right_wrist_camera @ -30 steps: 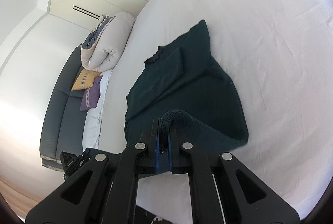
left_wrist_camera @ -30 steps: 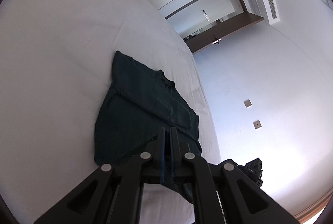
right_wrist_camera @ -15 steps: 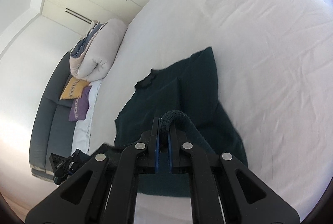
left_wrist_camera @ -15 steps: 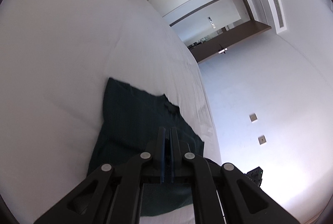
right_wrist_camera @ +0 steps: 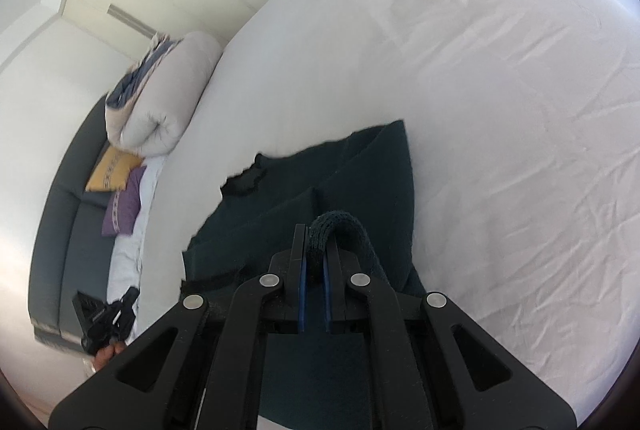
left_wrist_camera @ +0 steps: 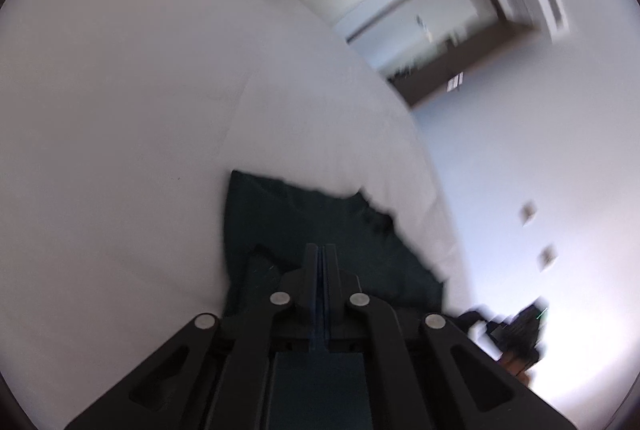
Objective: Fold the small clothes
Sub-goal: 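Lift the hem with both grippers and fold it toward the collar, then lay the folded hem on the collar and open both grippers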
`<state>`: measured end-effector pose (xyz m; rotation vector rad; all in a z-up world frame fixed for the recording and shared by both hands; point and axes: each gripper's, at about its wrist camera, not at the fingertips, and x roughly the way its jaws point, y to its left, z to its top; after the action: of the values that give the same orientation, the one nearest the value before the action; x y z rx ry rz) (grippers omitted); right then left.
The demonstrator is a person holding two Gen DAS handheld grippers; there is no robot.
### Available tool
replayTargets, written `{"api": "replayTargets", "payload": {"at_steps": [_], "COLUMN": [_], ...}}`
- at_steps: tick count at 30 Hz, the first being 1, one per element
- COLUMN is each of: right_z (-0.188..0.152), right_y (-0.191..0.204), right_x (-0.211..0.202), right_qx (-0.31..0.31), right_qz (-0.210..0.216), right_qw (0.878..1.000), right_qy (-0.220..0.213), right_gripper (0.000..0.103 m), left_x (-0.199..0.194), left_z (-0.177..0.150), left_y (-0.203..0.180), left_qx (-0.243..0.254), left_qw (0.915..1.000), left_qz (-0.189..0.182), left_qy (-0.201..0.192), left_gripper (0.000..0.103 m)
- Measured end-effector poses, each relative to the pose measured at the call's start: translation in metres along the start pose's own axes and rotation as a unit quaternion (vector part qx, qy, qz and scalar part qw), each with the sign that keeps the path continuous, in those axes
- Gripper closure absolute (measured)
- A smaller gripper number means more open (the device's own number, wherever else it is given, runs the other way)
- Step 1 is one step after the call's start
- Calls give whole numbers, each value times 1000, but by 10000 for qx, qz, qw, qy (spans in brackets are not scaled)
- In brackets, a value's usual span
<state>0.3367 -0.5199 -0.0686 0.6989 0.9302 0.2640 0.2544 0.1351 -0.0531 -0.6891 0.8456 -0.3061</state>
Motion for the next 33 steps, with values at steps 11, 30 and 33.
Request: {"api": "replayTargets", "payload": {"at_steps": [11,30,33], "right_z": [-26,-35,-37], "right_y": [-34,-9,-6], "right_x": [0,-21,-23], "right_qx": [175,-377,-417], "right_qz": [-57,-301,-378], "right_qw": [9997,9988,9984], "right_qy": [127,-48,-48], "right_gripper": [98,98,98], "left_x": [74,57,53], "left_z": [-14,-26,-30], "left_y": [-8,-21,-22], "left_qx": [1276,1885,1950], "left_qw": [9773,9584,9570], "left_qz": [1267,2069,2097], "left_qy": [1118,560,454], "left_gripper": [36,94,97]}}
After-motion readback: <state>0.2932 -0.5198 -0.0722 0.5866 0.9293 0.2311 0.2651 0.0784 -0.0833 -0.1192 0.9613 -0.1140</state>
